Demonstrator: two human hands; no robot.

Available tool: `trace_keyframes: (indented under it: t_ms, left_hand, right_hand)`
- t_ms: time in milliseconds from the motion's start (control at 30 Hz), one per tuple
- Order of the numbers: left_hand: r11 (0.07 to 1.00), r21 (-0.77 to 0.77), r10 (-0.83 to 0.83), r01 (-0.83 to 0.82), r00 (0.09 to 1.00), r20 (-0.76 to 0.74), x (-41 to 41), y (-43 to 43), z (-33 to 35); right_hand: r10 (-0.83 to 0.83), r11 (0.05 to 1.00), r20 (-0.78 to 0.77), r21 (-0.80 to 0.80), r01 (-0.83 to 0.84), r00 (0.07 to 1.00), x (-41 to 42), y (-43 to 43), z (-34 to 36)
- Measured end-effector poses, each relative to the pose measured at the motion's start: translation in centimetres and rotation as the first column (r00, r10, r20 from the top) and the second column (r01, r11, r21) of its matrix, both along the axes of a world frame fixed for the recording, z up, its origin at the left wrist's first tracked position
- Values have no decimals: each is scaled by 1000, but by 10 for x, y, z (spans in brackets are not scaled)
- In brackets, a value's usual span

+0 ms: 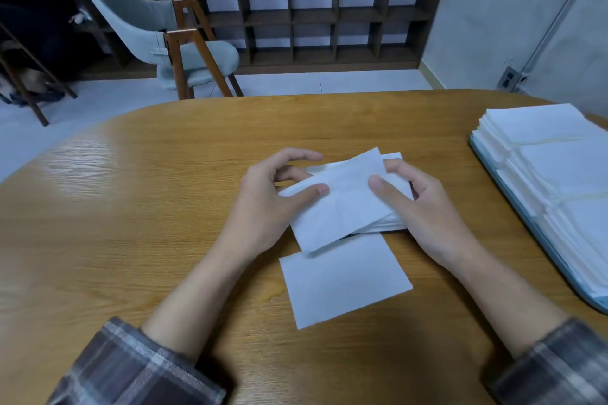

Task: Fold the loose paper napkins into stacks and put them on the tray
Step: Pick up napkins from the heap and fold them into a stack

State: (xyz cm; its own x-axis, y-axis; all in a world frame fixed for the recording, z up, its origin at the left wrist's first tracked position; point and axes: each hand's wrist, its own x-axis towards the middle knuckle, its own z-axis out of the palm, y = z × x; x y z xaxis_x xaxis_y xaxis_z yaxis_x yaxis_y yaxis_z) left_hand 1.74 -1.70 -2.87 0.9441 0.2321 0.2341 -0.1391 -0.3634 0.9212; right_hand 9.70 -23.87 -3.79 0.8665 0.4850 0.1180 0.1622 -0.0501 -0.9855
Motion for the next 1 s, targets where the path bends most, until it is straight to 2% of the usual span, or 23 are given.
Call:
trace_keyframes:
  t_ms: [133,433,700,800,867,933,1000]
  left_hand:
    - [1000,-7,16,-16,1000,-3,0,-2,-2]
    - [998,49,40,-40,999,-6,0,-3,-4]
    - [984,172,39,-42,999,22,0,-4,-8]
    - [968,219,110,-125,991,79,1,-4,-11]
    - [933,289,183,-213,975,128,2,-3,-12]
    - [945,236,217,-228,974,71,1,-4,-9]
    - [992,17,128,-127,987,-98,-2,-7,0]
  right_hand:
    - [91,996,-58,16,-90,994,-4,3,-1]
    - [105,994,-37,6,-105,994,-9,3,3]
    - [116,993,-47,2,-116,992,-10,4,3]
    - [105,994,-53,31,-104,993,-9,5,2]
    - [119,988,-114,110,-106,986,-7,3,3]
    - [146,967,-198,237,-97,969,-4,2,5]
    - [156,950,-243,302,-78,957,-2,1,6]
